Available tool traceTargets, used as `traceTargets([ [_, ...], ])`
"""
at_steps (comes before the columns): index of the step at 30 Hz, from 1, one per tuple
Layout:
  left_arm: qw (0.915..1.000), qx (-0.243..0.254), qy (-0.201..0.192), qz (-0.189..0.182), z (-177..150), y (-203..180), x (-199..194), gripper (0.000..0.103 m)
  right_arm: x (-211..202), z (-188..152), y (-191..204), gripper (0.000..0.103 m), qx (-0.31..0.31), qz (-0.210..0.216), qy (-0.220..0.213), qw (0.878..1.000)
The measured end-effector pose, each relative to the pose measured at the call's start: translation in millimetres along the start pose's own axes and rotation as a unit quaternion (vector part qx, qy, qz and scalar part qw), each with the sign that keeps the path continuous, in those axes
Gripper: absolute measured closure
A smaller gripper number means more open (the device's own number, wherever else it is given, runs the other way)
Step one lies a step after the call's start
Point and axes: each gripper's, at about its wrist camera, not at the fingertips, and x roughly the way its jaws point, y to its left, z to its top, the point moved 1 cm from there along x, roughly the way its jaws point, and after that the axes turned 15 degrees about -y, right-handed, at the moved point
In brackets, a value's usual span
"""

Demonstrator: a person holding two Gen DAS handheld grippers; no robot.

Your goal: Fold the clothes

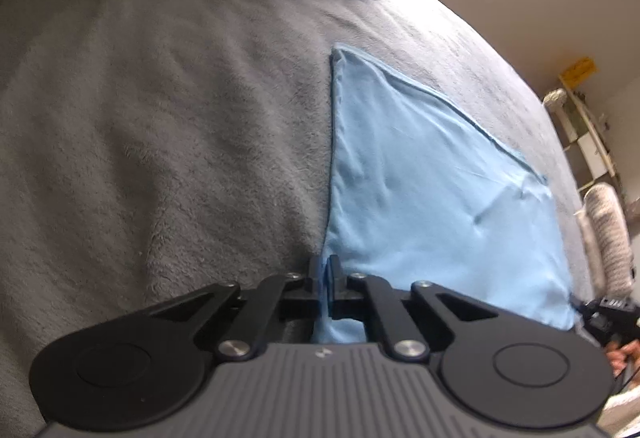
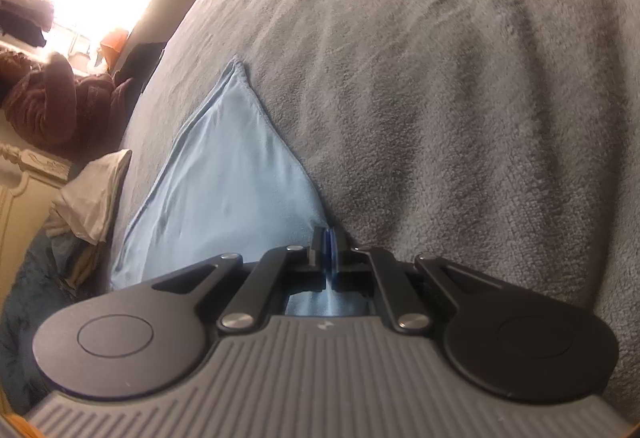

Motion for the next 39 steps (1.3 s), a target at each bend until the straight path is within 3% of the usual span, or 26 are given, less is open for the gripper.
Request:
traceTargets([
  [3,0.9999,0.004,-0.011,0.004,0,-4,-3,0.101,-1,1,1,0.103,-0.004,0.0,-0.002,1.0],
  [7,0.9999,-0.016,0.002,-0.006,1,6,-2,0.099,-2,1,-1,0.103,-0.002,0.0,-0.002,1.0],
  [9,0.9992,-0.037,0.009,-0.012,2,11,-2,0.085,-2,1,-1,0.103,0.001,-0.001,-0.002,1.0],
  [11,0.9985,-0.051,0.014,-0.016,2,14,0,0.059,-1,1,-3,0.103,0.005,0.0,-0.002,1.0],
  [13,0.9986,-0.048,0.014,-0.017,2,12,3,0.052,-2,1,-5,0.103,0.007,0.0,-0.001,1.0],
  [16,0.9989,-0.042,0.014,-0.018,1,9,8,0.056,-3,2,-8,0.103,0.007,0.0,0.0,1.0],
  [19,0.9999,-0.009,0.011,0.006,-1,1,12,0.1,-5,1,-8,0.103,0.005,-0.001,-0.002,1.0],
  [25,0.9986,0.019,-0.011,0.047,-3,1,10,0.101,-10,0,-5,0.103,-0.017,-0.012,-0.019,1.0],
  [34,0.9991,0.022,-0.006,0.034,-1,21,2,0.098,-3,0,-7,0.103,-0.009,-0.011,-0.013,1.0],
  [36,0.999,0.027,-0.002,0.034,1,22,0,0.09,-4,1,-7,0.103,-0.004,-0.009,-0.009,1.0],
  [39,0.9995,0.017,-0.004,0.027,6,27,-6,0.066,-6,5,-7,0.099,0.004,-0.004,-0.005,1.0],
])
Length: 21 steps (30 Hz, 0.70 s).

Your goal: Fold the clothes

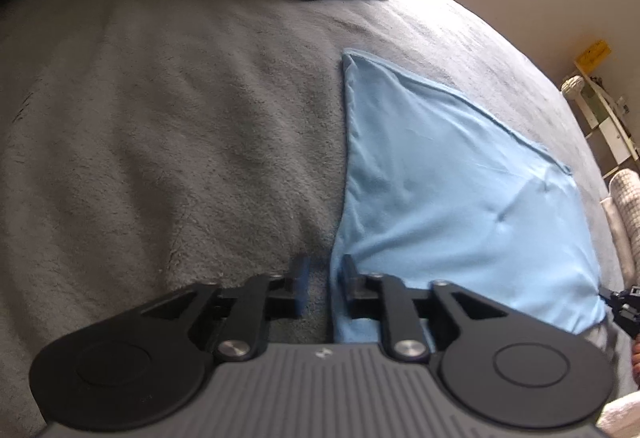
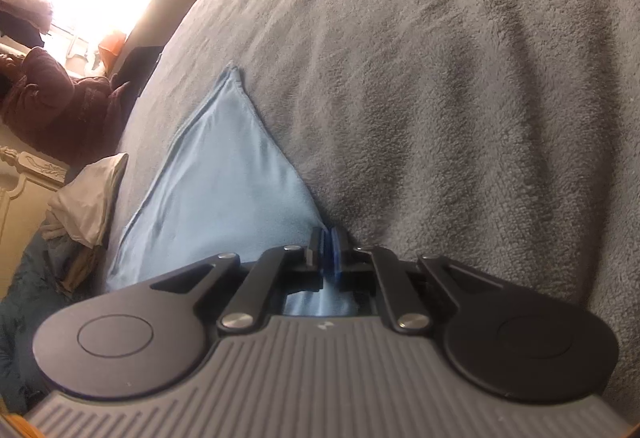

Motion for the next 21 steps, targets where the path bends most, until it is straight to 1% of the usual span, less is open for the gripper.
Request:
traceTargets([
  [1,1.0,-0.002,-0.005,-0.002,3,1,-2,0.06,-1,3,1,0.097,-0.001,0.002,-0.003,1.0],
  [3,0.9998,-0.003,-0.019,-0.005,9,0,-6,0.054,-4,8,4,0.09,-0.002,0.005,-0.01,1.0],
  [4,0.9997,-0.002,-0.025,-0.008,12,0,-6,0.048,-6,12,6,0.084,-0.006,0.01,-0.016,1.0],
  [5,0.9995,0.001,-0.03,-0.011,15,-1,-5,0.045,-6,17,8,0.082,-0.009,0.014,-0.021,1.0],
  [7,0.9994,0.0,-0.032,-0.016,24,-1,6,0.044,-1,26,12,0.08,-0.012,0.019,-0.028,0.999],
  [10,0.9994,0.005,-0.026,-0.02,29,-28,36,0.045,14,36,21,0.08,-0.021,0.03,-0.024,0.999],
  [12,0.9997,0.011,-0.019,-0.013,28,-34,50,0.05,29,37,28,0.08,-0.037,0.029,-0.01,0.999],
  [14,0.9997,0.016,-0.015,-0.01,27,-37,58,0.066,39,35,30,0.08,-0.048,0.026,0.003,0.999],
  [16,0.9996,0.024,-0.015,-0.009,24,-49,57,0.077,47,31,31,0.08,-0.046,0.026,0.015,0.998],
  [18,0.9993,0.033,-0.014,-0.008,24,-52,58,0.081,48,30,32,0.08,-0.049,0.031,0.015,0.998],
  [20,0.999,0.041,-0.014,-0.006,24,-55,59,0.089,48,29,34,0.08,-0.05,0.039,0.013,0.998],
  [21,0.9989,0.045,-0.014,-0.005,24,-56,59,0.091,48,29,35,0.08,-0.051,0.041,0.012,0.998],
])
